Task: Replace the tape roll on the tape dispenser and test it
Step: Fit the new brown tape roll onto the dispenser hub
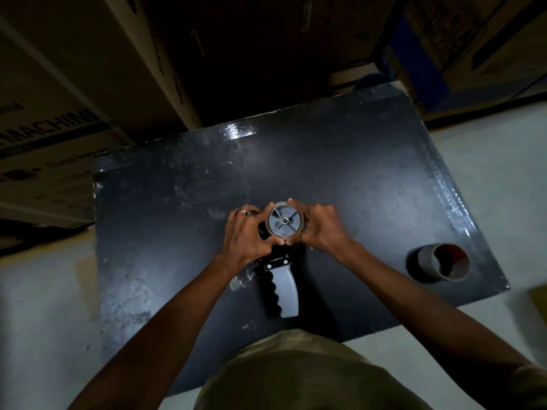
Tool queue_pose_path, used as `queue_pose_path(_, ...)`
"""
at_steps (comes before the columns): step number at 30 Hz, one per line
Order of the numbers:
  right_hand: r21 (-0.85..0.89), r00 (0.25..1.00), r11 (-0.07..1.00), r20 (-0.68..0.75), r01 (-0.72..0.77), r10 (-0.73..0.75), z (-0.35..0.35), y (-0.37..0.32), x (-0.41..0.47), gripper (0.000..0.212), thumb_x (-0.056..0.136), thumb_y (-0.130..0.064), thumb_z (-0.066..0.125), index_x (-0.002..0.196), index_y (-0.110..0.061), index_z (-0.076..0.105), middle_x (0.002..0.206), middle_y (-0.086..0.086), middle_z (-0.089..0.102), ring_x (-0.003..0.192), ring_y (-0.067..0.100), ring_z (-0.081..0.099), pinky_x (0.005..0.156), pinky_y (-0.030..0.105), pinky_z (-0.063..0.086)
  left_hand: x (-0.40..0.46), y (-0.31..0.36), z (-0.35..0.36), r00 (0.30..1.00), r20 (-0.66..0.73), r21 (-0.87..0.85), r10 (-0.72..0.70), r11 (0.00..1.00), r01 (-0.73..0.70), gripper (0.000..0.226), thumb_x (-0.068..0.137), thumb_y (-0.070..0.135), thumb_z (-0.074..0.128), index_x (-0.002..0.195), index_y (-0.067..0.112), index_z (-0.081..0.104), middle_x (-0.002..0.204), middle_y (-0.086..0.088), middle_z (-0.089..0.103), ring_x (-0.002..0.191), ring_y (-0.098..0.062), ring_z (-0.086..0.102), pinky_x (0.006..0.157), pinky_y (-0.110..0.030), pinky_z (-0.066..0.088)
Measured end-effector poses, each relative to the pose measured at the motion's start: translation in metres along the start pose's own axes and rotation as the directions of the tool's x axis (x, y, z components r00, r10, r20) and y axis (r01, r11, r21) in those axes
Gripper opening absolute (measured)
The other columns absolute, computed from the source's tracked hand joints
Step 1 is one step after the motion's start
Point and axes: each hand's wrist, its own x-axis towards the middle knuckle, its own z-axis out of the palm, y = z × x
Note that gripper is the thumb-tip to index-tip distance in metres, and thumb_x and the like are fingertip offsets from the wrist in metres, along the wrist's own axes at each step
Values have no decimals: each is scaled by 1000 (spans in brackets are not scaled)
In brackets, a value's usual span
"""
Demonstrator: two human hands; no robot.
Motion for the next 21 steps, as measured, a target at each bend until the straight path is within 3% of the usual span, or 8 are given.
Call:
queue_pose_path(5, 15, 1000, 1000, -3, -3, 3, -5, -1, -4, 100, 47, -40, 97, 138, -26, 61, 112, -5, 77, 99, 1, 70, 93, 19, 53, -1, -1, 8, 999, -43, 31, 11, 999, -10, 90, 60, 67, 72, 139, 28, 52, 113, -8, 66, 116, -21, 54, 106, -38, 33)
queue_pose_path(7, 16, 1000, 1000, 2, -2, 2, -6, -4, -6, 99, 47, -41, 96, 139, -27, 60, 113, -4, 77, 101, 0, 69, 95, 22, 54, -2, -1, 8, 999, -52, 20, 16, 1000, -15, 91, 59, 71, 67, 139, 29, 52, 114, -8, 67, 118, -21, 53, 106, -37, 31)
queue_pose_path(11, -5, 999, 1000, 42, 16, -16, -12, -12, -10, 97, 54, -32, 97, 142, -20, 57, 122, 4, 74, 115, 11, 66, 100, 24, 50, -7, -1, 4, 999, -36, -5, 25, 1000, -25, 98, 58, 78, 60, 142, 31, 46, 129, -11, 62, 129, -23, 47, 109, -38, 29)
queue_pose_path(14, -55, 995, 998, 89, 38, -33, -14, -21, -12, 92, 66, -26, 93, 146, -13, 51, 133, 9, 68, 127, 20, 60, 102, 22, 40, -12, -1, 3, 999, 23, 46, 29, 998, -30, 105, 62, 69, 73, 150, 27, 33, 144, -16, 49, 141, -25, 33, 115, -40, 22)
queue_pose_path(16, -72, 996, 997, 86, 29, -23, -10, -25, -18, 95, 70, -23, 89, 152, -11, 41, 140, 10, 63, 132, 24, 56, 103, 20, 36, -16, -5, 4, 1000, 23, 87, 19, 996, -21, 106, 66, 64, 74, 152, 24, 27, 140, -9, 54, 142, -23, 31, 116, -41, 21)
queue_pose_path(19, -8, 999, 1000, 33, -21, 21, -3, -26, -35, 104, 70, -17, 87, 156, -9, 29, 143, 11, 60, 133, 25, 54, 107, 26, 37, -20, -12, 2, 999, -40, 90, 13, 996, -9, 86, 70, 54, 76, 144, 25, 43, 121, 1, 69, 136, -22, 40, 111, -40, 24)
queue_pose_path(21, 114, 998, 992, -14, -60, 62, 5, -21, -49, 93, 70, -17, 84, 152, -13, 40, 137, 8, 64, 126, 19, 59, 106, 30, 44, -22, -13, 1, 996, -63, 135, 66, 989, -57, 65, 70, 54, 75, 128, 29, 60, 116, -1, 71, 130, -25, 45, 108, -40, 25)
